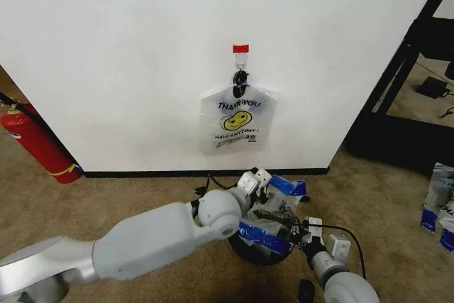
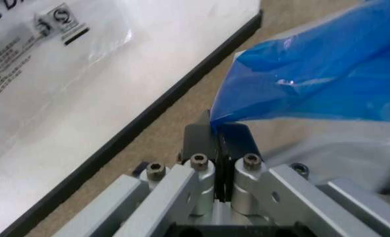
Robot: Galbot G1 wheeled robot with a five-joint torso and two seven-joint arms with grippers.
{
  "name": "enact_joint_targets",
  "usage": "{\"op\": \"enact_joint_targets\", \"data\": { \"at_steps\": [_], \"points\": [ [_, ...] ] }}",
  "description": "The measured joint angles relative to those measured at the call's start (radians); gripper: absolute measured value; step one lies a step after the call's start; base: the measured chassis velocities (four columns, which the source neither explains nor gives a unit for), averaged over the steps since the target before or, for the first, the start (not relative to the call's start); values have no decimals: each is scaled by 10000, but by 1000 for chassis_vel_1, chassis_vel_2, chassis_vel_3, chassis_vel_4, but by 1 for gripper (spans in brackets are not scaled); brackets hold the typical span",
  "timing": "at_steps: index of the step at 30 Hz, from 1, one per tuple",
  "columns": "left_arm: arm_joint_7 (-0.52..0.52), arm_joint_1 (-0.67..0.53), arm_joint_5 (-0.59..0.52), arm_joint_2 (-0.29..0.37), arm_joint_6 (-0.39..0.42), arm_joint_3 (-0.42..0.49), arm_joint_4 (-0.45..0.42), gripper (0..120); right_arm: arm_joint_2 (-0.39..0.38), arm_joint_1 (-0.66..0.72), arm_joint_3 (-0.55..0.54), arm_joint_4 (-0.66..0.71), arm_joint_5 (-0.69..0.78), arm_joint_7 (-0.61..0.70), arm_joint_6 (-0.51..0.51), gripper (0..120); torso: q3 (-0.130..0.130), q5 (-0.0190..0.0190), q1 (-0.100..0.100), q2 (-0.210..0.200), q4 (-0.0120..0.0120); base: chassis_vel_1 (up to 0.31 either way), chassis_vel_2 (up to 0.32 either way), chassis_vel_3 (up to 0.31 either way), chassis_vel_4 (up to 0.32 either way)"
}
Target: Pick up the garbage bag from the wall and place it over the trash bin.
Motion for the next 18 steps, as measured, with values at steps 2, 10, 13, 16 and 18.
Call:
{"op": "enact_joint_targets", "data": {
  "at_steps": [2, 10, 13, 16, 18],
  "points": [
    [-4, -127, -117, -120, 230, -2, 569, 0, -59, -14, -24, 11, -64, -141, 46, 1, 0, 0, 0, 0, 0, 0, 0, 0, 0],
    [50, -300, -145, 170, 619, 138, 1130, 0, -160, 9, -122, -1, -121, -357, 159, 1, 0, -2, 0, 0, 2, 0, 0, 0, 0],
    [172, -376, -147, 255, 711, 262, 1250, 0, -172, 4, -124, -1, -121, -437, 203, 1, 0, -1, 0, 0, 1, 0, 0, 0, 0],
    [331, -435, -274, 427, 885, 293, 1449, 0, -171, -24, -119, -3, -104, -641, 451, 1, 1, 0, 0, -1, 3, 0, 0, 0, 0],
    [379, -464, -417, 609, 942, 282, 1449, 0, -155, -96, -80, -23, -78, -818, 701, 1, 1, 0, 0, -1, 2, 0, 0, 0, 0]
  ]
}}
